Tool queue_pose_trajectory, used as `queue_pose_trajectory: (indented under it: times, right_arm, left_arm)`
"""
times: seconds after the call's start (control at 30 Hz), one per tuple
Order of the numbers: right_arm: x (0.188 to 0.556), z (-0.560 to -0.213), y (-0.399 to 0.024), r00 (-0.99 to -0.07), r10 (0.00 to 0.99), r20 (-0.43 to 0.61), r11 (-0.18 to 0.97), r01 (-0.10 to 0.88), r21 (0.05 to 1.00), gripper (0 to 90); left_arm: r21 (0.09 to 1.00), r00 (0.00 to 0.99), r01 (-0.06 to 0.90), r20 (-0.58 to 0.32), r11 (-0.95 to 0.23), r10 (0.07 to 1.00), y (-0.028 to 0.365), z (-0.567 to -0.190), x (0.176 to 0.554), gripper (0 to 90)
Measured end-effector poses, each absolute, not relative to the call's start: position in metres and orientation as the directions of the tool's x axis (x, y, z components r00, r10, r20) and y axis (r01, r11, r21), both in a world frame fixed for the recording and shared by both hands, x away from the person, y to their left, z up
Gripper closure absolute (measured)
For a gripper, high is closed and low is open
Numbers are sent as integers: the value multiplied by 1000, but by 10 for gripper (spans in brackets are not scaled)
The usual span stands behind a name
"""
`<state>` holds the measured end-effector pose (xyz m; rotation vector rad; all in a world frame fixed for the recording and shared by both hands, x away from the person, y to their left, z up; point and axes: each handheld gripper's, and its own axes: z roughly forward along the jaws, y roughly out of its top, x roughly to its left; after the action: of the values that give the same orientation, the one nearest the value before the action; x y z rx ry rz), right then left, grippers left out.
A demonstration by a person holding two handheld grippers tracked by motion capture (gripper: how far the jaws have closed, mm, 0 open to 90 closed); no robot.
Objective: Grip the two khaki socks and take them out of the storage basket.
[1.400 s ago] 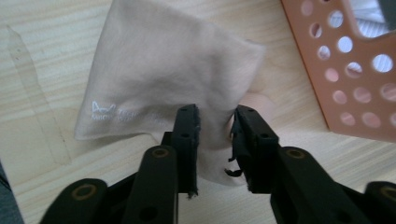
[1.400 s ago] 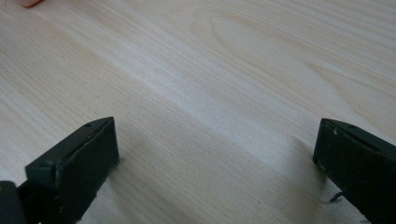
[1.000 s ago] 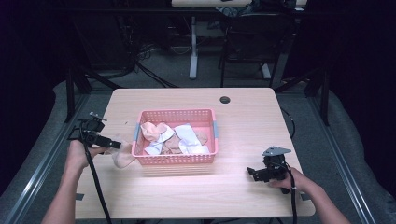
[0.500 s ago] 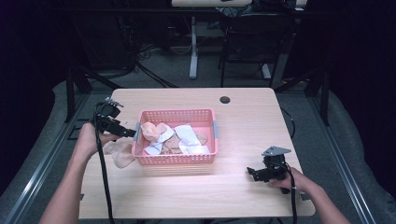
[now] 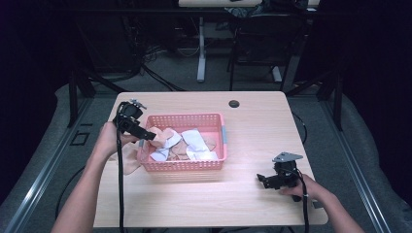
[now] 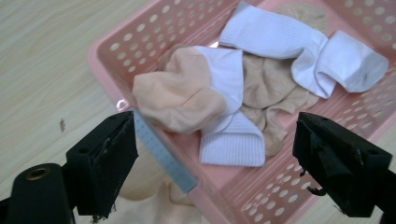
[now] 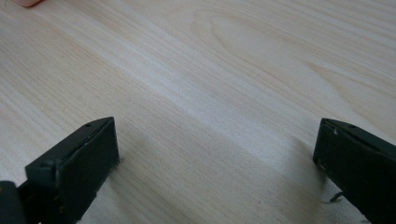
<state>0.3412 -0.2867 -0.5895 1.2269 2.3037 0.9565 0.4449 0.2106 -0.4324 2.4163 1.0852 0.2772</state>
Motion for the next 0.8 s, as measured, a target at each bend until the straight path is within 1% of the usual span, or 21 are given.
queue_pose_trajectory:
  times: [0.2, 0.37, 0.53, 0.6, 0.8]
  right_arm:
    - [341, -589, -287, -558, 830, 0, 394, 586, 708, 0]
    - [341, -589, -287, -558, 830, 1, 394, 586, 708, 0]
    - [341, -589, -287, -558, 830, 1, 394, 586, 708, 0]
    - [341, -589, -287, -558, 830, 1, 393, 587, 707, 0]
    - [341, -589, -287, -558, 830, 0, 394, 586, 708, 0]
  left_arm:
    - [472, 698, 637, -17, -609, 716, 191, -443, 454, 155]
    - [429, 718, 632, -10, -645, 696, 179, -457, 460, 194]
    - [409, 715, 643, -18, -647, 699, 175, -470, 467, 228]
    - [398, 725, 635, -9, -662, 689, 173, -474, 470, 244]
    - [356, 718, 651, -5, -670, 696, 174, -488, 476, 299]
